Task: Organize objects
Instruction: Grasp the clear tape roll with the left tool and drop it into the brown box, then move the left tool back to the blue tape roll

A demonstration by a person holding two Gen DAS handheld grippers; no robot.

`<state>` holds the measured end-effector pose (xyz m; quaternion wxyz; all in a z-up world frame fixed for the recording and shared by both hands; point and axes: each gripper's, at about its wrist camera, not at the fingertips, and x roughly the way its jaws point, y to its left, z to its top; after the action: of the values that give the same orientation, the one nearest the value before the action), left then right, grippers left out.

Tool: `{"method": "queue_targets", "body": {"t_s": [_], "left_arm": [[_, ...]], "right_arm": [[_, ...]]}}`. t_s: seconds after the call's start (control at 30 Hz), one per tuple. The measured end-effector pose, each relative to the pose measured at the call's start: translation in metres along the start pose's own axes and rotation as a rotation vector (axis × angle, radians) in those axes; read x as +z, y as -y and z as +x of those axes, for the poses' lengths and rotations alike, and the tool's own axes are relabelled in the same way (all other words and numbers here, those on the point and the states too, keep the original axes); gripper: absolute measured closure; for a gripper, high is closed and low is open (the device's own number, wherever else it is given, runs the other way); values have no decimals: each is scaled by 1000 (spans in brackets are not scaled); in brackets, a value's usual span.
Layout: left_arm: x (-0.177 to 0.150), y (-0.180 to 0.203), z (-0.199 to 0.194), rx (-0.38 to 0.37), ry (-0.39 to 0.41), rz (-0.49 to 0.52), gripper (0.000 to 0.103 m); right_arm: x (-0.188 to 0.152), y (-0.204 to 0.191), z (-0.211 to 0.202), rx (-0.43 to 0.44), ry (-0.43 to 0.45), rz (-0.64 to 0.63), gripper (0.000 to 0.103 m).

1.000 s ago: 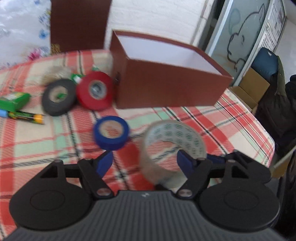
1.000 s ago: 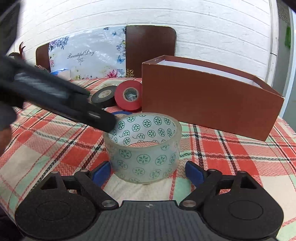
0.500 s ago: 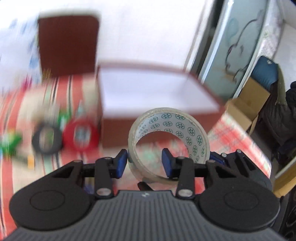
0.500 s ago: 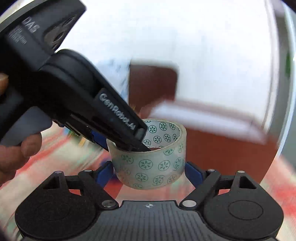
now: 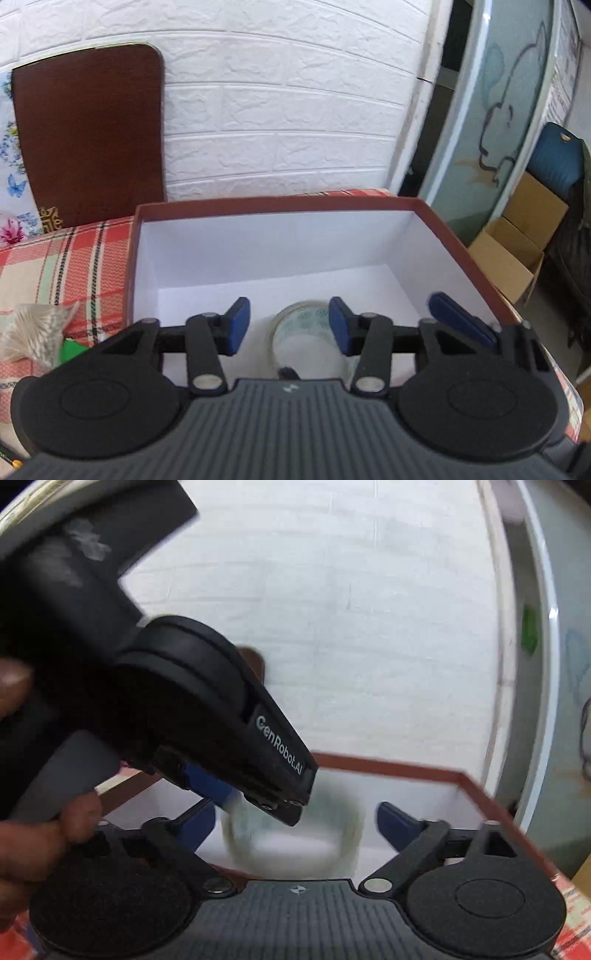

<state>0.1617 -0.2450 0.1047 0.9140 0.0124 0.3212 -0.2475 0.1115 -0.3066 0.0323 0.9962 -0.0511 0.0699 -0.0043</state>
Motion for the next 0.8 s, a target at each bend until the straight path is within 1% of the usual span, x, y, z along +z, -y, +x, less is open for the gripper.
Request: {"method": "queue_targets", "body": {"t_s": [0.07,0.1,0.13,0.17,0.2,0.23,0.3,0.37,0.43,0.47,0.5,0.53,0.57,0.6,0.67,0.7,0.73,0.77,0.8], "left_arm": [[0,-1,-12,-9,24,-2,51],[-2,-2,-23,-13,46,5,50],[-5,-3,-37,-13,75,15,49],[-10,-6,-52,-11,105,22,46],[-16,-11,-67,-8,132,26,42],[-23,-15,-81,-1,151,27,41],[-43,-29,-106,13,166,17,39],[-69,-47,-125,45,148,-4,37],[-98,-67,-135,99,104,-24,37],[-114,-78,-137,131,72,-34,37],[-128,-89,-138,166,40,-42,36],[-143,-101,-138,215,13,-49,36],[-156,-111,-138,272,-10,-57,36],[-167,-122,-138,322,-32,-67,36],[-186,-149,-139,400,-82,-125,36],[-193,-159,-143,400,-56,-146,27],[-200,-163,-148,408,-18,-138,22],[-208,-165,-148,436,-2,-106,9],[-213,-168,-149,442,20,-99,6]], "right_arm": [[0,-1,-3,2,12,-3,9],[1,-1,-5,10,12,13,10],[1,0,-9,20,12,38,15],[1,1,-14,28,16,65,19],[1,0,-20,35,20,89,21],[1,-2,-28,44,27,107,22],[-2,-6,-47,69,37,148,22],[-7,-10,-60,111,9,202,22],[-20,-16,-66,160,-67,259,22],[-30,-8,-77,185,-123,284,24],[-36,-13,-75,203,-185,289,27],[-37,-18,-73,213,-223,276,29],[-37,-26,-85,221,-227,258,29],[-38,-24,-95,224,-225,240,29],[-37,-21,-97,229,-263,218,29],[-35,-19,-77,228,-294,217,29],[-34,-21,-65,228,-321,223,29],[-39,-23,-76,231,-339,228,29],[-42,-24,-71,232,-353,233,29]]}}
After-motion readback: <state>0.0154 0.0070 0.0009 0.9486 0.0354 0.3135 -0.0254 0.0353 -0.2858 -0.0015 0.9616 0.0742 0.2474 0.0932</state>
